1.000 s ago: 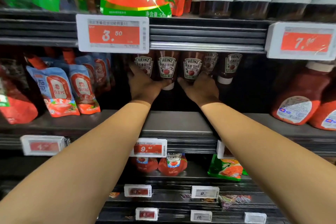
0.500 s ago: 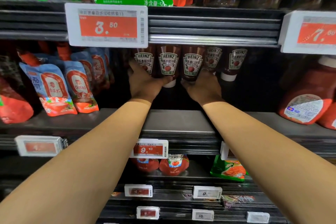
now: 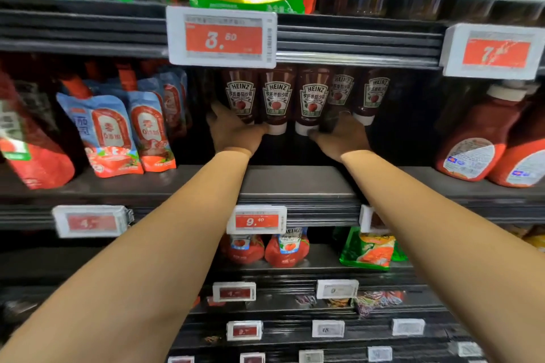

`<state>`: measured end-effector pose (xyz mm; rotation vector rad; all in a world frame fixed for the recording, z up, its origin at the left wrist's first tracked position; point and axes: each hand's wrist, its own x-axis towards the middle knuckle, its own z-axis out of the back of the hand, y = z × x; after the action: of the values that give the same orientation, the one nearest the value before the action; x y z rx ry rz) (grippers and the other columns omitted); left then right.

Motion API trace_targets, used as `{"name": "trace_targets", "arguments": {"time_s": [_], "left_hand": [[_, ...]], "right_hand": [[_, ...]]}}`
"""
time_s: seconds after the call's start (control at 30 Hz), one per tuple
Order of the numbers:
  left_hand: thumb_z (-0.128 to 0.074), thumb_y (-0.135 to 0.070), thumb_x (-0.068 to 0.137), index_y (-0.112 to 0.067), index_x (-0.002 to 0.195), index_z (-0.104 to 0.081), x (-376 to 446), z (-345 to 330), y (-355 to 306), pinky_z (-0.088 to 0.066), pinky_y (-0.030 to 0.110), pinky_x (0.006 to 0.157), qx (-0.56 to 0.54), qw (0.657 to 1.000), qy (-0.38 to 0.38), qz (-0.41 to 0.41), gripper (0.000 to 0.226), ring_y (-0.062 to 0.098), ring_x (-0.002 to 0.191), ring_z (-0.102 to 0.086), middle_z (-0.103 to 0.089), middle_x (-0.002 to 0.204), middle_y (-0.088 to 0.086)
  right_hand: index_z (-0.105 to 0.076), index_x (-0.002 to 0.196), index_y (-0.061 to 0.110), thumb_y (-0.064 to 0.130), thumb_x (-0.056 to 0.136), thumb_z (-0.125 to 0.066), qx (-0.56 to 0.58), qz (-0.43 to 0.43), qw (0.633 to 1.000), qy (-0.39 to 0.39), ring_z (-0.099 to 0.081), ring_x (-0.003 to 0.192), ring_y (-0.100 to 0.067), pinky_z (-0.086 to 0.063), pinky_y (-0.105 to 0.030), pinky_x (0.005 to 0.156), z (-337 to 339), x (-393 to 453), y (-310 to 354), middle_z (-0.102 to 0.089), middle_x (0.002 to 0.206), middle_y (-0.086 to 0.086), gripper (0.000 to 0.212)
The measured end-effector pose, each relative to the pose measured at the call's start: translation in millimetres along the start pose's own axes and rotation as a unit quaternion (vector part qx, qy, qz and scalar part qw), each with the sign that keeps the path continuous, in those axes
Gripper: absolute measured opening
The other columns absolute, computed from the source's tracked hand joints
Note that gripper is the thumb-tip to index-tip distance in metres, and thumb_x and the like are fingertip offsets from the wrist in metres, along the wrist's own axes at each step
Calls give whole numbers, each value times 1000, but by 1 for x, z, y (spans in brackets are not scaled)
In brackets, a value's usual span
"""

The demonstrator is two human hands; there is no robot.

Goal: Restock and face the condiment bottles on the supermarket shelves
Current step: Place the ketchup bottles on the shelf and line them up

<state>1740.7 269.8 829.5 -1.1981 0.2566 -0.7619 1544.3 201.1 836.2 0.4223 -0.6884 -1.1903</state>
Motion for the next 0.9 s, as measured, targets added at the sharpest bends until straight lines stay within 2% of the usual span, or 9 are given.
{"name": "trace_targets", "arguments": {"time_s": [0.2, 0.33, 0.47, 0.53, 0.6, 0.67, 0.77, 0.83, 0.9], "left_hand": [[-73, -36, 86, -11, 144, -39, 2, 12, 9, -29, 29, 107, 54, 998, 27, 4, 72, 33, 138, -40, -43, 151, 15], [-80, -28, 80, -8, 124, -55, -1, 26, 18, -44, 32, 93, 54, 996, 66, -22, 55, 34, 121, -58, -63, 129, 13], [-85, -21, 76, -16, 107, -70, -16, 49, 29, -55, 39, 95, 7, 988, 143, -65, 35, 30, 106, -67, -72, 111, 8], [-85, -21, 77, -25, 91, -72, -25, 63, 33, -57, 35, 89, -23, 984, 164, -69, 20, 26, 98, -70, -74, 97, 2], [-83, -23, 78, -26, 89, -73, -37, 79, 35, -58, 37, 89, -43, 979, 187, -67, 15, 23, 94, -72, -75, 90, -1], [-81, -24, 79, -27, 92, -74, -55, 97, 37, -59, 40, 90, -50, 975, 194, -95, 15, 16, 92, -72, -76, 90, -5], [-79, -21, 82, -35, 94, -73, -94, 125, 40, -57, 20, 81, -78, 968, 188, -147, 19, 4, 93, -71, -76, 96, -11], [-80, -20, 81, -34, 97, -73, -124, 139, 42, -55, 16, 83, -119, 963, 184, -157, 22, 9, 98, -73, -77, 101, -7], [-79, -25, 74, -29, 97, -74, -155, 149, 49, -57, 22, 87, -175, 959, 178, -136, 24, 19, 101, -74, -77, 102, 1]], "right_hand": [[-62, 134, 22, 46, 89, -69, -110, -43, 993, 29, -57, 128, -30, -43, -27, 100, 28, -26, -12, -62, 139, -5, 51], [-67, 131, 17, 37, 89, -73, -110, -61, 992, 7, -57, 127, -28, -42, -28, 102, 40, -52, -20, -63, 138, -7, 46], [-72, 119, 16, 33, 88, -76, -91, -40, 995, -21, -63, 117, -26, -42, -25, 95, 54, -90, -25, -72, 123, -6, 36], [-73, 109, 19, 32, 89, -75, -92, -10, 995, -28, -67, 105, -22, -42, -23, 86, 59, -109, -27, -74, 106, -1, 24], [-71, 94, 22, 34, 93, -70, -86, 31, 995, -43, -66, 91, -18, -40, -24, 77, 65, -129, -29, -70, 88, 7, 12], [-71, 90, 22, 34, 97, -64, -64, 67, 994, -58, -65, 87, -16, -43, -28, 75, 69, -147, -36, -70, 86, 8, 15], [-73, 99, 19, 26, 95, -67, -13, 106, 990, -96, -64, 101, -16, -49, -31, 89, 72, -175, -56, -70, 101, 5, 10], [-71, 103, 21, 20, 93, -70, 26, 132, 980, -143, -61, 106, -15, -43, -20, 94, 70, -196, -74, -67, 105, 6, 10], [-66, 103, 28, 21, 92, -67, 70, 141, 972, -175, -58, 106, -11, -41, -18, 94, 63, -217, -96, -65, 105, 8, 14]]}}
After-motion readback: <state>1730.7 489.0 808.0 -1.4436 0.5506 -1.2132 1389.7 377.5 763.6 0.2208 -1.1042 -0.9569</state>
